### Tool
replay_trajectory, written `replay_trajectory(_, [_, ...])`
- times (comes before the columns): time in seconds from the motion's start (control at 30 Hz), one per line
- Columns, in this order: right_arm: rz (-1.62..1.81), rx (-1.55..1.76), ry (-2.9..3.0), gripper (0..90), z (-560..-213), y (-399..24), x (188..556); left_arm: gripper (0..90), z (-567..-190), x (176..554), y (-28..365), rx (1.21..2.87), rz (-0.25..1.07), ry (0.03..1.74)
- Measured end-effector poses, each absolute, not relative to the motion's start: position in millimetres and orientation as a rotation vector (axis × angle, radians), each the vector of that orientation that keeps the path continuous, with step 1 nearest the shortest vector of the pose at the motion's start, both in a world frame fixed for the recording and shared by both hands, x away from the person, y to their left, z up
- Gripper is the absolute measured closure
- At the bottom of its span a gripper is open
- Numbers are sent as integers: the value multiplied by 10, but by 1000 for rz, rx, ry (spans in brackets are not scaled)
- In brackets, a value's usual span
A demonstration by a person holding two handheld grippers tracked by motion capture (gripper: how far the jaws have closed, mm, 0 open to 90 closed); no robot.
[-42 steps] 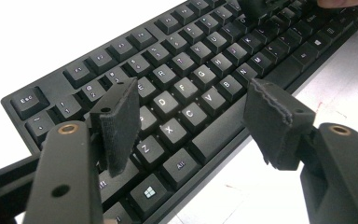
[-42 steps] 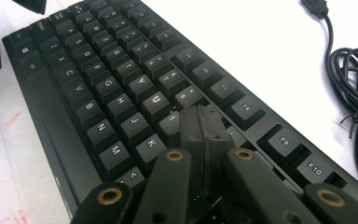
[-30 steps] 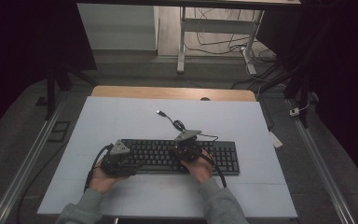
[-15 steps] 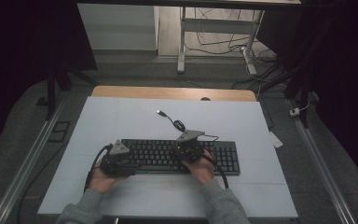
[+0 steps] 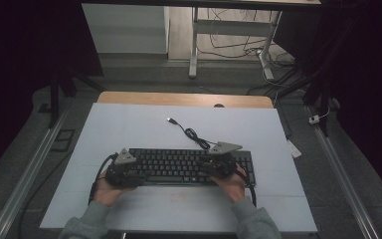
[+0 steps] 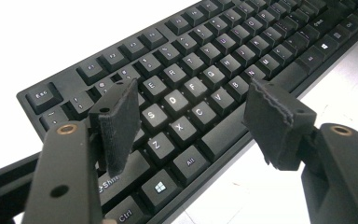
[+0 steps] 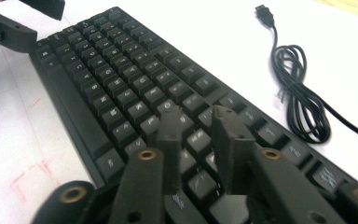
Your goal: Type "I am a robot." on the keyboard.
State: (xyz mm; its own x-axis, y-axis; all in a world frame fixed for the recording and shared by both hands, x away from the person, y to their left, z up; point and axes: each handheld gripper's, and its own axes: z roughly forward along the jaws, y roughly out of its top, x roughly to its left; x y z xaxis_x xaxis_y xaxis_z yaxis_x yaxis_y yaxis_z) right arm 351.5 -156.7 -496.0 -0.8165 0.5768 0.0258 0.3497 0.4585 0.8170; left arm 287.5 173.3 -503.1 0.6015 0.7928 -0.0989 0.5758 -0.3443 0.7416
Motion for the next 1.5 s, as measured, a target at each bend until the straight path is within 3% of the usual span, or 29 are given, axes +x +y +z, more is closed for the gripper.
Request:
replay_trajectory(0.23, [1303, 783, 2449, 597, -4958, -1750, 3412, 352, -5037, 2883, 1747, 2053, 359, 1086])
replay_trajectory(0.43, [1285, 763, 2449, 570, -4960, -1871, 3330, 352, -5038, 2886, 1747, 2050, 360, 1088])
replay_trajectory(1.5, [1282, 767, 2447, 563, -4989, -1942, 3302, 376, -4998, 2934, 1704, 2049, 394, 1077])
